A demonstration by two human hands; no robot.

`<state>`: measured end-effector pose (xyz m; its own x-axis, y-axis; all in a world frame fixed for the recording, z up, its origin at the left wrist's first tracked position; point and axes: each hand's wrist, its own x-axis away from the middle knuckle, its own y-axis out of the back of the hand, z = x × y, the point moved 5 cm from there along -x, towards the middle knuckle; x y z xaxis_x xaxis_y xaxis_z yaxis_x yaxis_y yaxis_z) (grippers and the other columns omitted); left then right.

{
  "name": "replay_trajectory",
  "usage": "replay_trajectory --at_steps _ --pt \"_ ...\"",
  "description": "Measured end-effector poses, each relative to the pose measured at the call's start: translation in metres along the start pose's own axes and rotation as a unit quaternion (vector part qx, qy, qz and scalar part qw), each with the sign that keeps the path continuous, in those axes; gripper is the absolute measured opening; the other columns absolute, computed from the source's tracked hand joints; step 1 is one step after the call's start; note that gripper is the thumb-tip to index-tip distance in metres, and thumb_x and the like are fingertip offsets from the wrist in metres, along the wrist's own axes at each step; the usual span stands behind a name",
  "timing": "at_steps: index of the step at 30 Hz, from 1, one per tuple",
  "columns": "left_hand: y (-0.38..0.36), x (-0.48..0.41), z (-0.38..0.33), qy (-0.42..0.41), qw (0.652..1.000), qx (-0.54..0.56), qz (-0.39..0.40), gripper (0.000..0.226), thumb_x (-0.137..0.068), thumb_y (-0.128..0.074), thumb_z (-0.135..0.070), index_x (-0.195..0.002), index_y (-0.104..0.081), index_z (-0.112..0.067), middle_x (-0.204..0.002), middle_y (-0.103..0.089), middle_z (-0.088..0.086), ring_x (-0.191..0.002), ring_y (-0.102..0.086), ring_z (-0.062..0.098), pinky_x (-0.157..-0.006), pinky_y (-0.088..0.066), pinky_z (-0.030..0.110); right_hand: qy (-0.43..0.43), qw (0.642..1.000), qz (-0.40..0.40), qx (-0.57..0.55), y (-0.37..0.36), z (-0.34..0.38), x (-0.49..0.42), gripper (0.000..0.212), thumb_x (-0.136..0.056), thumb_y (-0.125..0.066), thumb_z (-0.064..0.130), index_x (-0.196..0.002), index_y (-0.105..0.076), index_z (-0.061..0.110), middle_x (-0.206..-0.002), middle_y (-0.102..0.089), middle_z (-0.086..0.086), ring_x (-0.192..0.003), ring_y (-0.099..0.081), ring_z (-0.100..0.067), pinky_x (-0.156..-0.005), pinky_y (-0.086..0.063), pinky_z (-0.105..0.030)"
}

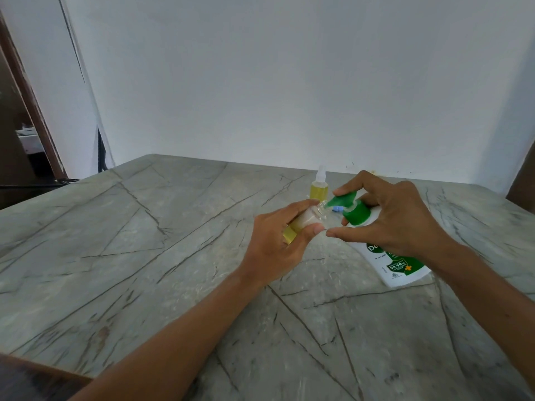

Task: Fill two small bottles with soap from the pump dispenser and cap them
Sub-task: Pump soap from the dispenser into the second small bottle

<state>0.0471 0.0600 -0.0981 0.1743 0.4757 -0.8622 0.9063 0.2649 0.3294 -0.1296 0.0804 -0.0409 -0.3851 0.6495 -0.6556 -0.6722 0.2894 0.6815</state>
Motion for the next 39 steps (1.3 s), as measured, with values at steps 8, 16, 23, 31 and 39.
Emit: replay_trajectory --at_steps 8,16,23,31,39 --pt "0.0025 -0.0006 0.0048 0.026 1.0 0.008 -0.012 0.043 -0.09 -0.063 -0.04 -0.123 -0.066 -0.011 -0.102 -0.073 -0.003 -0.081 -0.069 0.011 -0.064 -0.058 0.026 0.016 0.999 0.027 0.003 0.0009 0.0019 -0.0005 0.067 -0.058 -0.078 0.061 -0.117 -0.049 0.045 -0.08 -0.07 0.019 -0.069 -0.068 -0.001 -0.063 -0.055 -0.025" --pt "0.0015 -0.0007 0.0034 0.02 1.0 -0.004 -0.005 0.043 -0.09 -0.064 -0.04 -0.123 -0.065 -0.013 -0.104 -0.073 -0.003 -0.082 -0.068 0.011 -0.063 -0.057 0.024 0.011 1.0 0.01 0.007 0.002 0.0017 -0.0005 0.062 -0.056 -0.081 0.057 -0.11 -0.051 0.047 -0.081 -0.068 0.021 -0.071 -0.068 0.001 -0.059 -0.057 -0.026" --pt "-0.0013 0.0003 0.0045 0.025 1.0 0.008 0.003 0.046 -0.09 -0.063 -0.043 -0.123 -0.065 -0.011 -0.105 -0.073 0.0 -0.084 -0.07 0.014 -0.065 -0.059 0.036 -0.002 1.0 0.021 0.006 -0.0005 -0.0025 -0.0017 0.06 -0.056 -0.081 0.058 -0.106 -0.051 0.046 -0.08 -0.066 0.024 -0.076 -0.066 0.004 -0.065 -0.054 -0.019" --pt "-0.0009 0.0004 0.0085 0.057 0.998 0.034 -0.006 0.043 -0.091 -0.063 -0.039 -0.125 -0.064 -0.013 -0.105 -0.073 -0.002 -0.088 -0.07 0.013 -0.07 -0.06 0.035 0.032 0.998 0.059 0.0 -0.0024 0.0 -0.0009 0.074 -0.063 -0.076 0.06 -0.127 -0.04 0.051 -0.095 -0.064 0.029 -0.087 -0.063 0.008 -0.071 -0.047 -0.006" --pt "-0.0008 -0.0011 0.0052 0.054 0.998 0.03 -0.008 0.042 -0.09 -0.063 -0.039 -0.125 -0.064 -0.015 -0.107 -0.072 -0.005 -0.088 -0.07 0.012 -0.07 -0.061 0.034 0.035 0.999 0.025 0.013 0.0007 -0.0025 -0.0004 0.068 -0.059 -0.077 0.061 -0.117 -0.043 0.056 -0.08 -0.07 0.018 -0.068 -0.067 -0.004 -0.061 -0.054 -0.021"
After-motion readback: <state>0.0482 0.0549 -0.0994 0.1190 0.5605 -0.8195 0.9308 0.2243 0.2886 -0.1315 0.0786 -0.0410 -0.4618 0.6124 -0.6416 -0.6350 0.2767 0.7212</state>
